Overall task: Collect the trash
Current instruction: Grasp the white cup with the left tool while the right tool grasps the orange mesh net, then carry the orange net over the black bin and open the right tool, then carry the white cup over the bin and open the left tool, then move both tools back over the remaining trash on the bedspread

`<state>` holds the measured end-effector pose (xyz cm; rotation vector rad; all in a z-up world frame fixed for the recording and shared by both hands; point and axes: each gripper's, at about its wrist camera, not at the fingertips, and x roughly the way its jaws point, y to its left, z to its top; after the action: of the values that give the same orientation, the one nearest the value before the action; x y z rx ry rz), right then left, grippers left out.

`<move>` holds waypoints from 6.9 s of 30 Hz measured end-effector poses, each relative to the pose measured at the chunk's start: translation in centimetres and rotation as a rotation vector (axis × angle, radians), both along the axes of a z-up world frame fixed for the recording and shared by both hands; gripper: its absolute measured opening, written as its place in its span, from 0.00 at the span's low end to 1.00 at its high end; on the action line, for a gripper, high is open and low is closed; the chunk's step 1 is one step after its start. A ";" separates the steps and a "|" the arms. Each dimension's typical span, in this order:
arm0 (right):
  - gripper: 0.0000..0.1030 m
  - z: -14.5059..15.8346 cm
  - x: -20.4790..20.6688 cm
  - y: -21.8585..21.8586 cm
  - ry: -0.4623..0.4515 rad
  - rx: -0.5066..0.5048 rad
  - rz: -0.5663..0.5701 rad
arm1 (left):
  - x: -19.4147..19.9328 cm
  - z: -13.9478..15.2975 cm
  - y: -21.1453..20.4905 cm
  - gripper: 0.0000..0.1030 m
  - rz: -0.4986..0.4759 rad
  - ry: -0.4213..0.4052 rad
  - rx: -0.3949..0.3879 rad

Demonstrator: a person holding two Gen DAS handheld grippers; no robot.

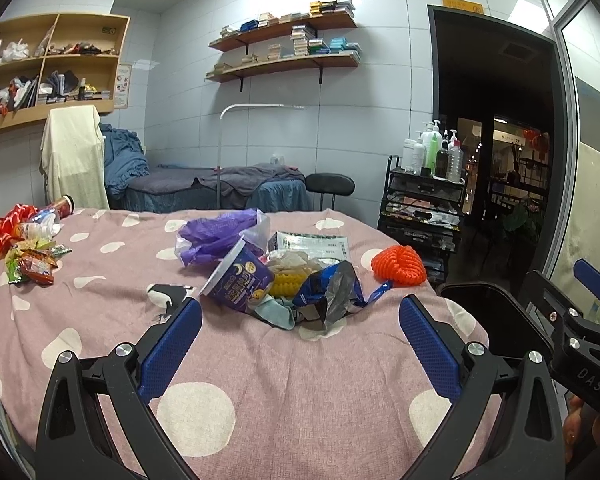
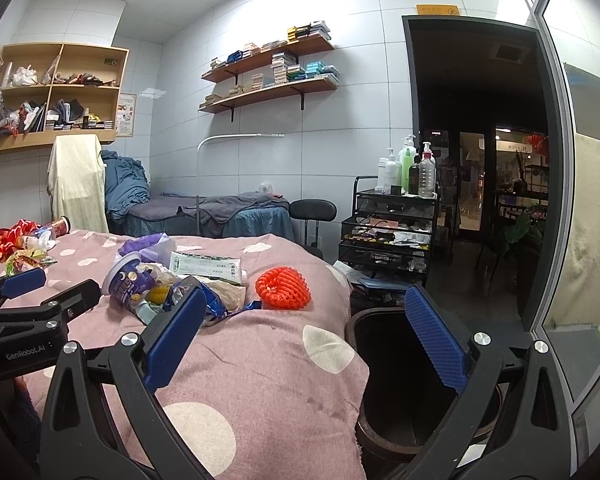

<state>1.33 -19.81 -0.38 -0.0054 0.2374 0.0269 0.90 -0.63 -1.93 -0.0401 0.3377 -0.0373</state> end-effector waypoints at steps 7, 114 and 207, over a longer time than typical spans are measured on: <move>0.96 -1.4 4.6 0.9 0.189 -0.003 0.073 | 3.0 -1.7 2.4 0.95 -0.010 0.191 -0.020; 0.78 -9.5 11.5 -16.5 0.510 0.166 -0.332 | 11.3 1.7 -15.2 0.08 -0.754 0.300 -0.072; 0.95 -3.1 11.8 -3.1 0.369 0.119 0.122 | 9.5 -0.4 5.0 0.95 -0.167 0.230 -0.038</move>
<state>13.12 -22.96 -3.50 0.1048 0.6037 0.1644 10.42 4.33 -2.31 -0.0539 0.5697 -0.2052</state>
